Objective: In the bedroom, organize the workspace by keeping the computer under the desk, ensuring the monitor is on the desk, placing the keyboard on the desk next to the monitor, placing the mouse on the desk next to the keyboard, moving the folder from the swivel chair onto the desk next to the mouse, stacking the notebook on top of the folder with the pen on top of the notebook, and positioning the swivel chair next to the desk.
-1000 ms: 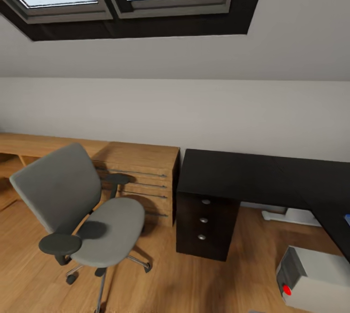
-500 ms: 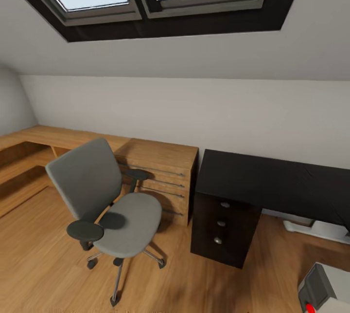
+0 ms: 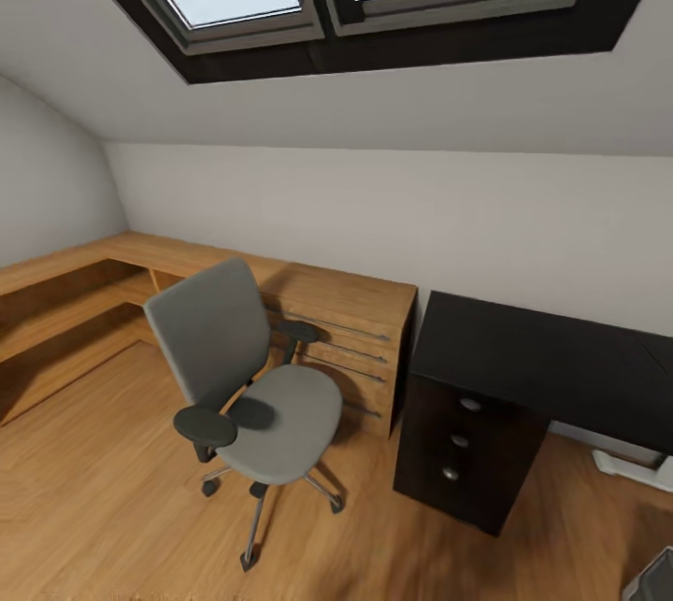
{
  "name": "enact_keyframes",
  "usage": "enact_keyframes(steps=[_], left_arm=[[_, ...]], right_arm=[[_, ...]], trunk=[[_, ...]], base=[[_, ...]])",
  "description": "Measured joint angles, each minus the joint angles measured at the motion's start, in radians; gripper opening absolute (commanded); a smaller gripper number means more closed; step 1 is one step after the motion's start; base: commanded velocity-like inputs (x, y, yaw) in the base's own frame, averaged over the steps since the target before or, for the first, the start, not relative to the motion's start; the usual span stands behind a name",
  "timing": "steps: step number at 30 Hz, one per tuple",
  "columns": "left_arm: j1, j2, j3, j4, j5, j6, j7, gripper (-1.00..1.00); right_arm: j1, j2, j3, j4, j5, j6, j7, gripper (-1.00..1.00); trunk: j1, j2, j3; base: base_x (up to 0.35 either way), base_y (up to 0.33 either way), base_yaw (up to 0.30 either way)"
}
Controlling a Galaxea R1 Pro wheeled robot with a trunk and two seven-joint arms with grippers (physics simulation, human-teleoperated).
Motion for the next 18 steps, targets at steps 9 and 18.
enact_keyframes(steps=[9, 18], left_arm=[[0.0, -0.001, 0.007, -0.001, -0.002, -0.008, -0.004, 1.0], [0.0, -0.003, -0.012, 0.0, -0.026, -0.08, -0.006, 1.0]], right_arm=[[0.014, -0.003, 0.001, -0.001, 0.002, -0.014, 0.001, 1.0], [0.016, -0.001, 0.003, 0.0, 0.067, -0.015, 0.001, 1.0]], trunk=[[0.0, 0.0, 0.0], [0.0, 0.0, 0.0]], base=[[0.0, 0.0, 0.262], [0.0, 0.0, 0.282]])
